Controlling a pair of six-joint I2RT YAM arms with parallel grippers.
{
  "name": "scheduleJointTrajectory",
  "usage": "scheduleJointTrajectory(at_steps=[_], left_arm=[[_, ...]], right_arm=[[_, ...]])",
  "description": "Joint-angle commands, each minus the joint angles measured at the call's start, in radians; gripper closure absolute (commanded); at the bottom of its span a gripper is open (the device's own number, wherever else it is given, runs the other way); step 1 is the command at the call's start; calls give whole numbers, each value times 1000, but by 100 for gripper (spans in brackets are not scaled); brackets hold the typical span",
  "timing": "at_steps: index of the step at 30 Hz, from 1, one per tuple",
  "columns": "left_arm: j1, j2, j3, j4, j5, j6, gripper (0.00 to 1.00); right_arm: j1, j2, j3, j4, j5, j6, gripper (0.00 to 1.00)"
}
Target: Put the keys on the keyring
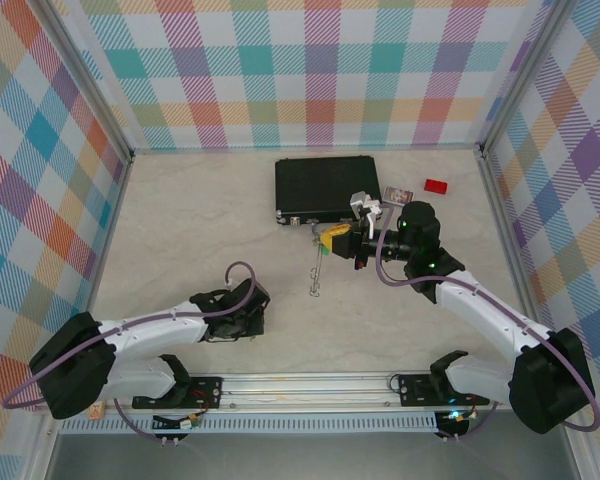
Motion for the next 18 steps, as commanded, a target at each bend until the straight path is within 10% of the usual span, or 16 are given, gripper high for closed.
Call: scheduleJointTrajectory(at_steps=[1,11,18], left_arm=[[32,61,21,4,-18,76,100],[115,159,125,44,28,201,100],[116,53,150,-4,30,268,81]], right_arm=[[-4,7,-7,59,-20,7,100],[-4,9,-9,59,-19,7,100],[-4,-1,-11,57,-19,10,100]])
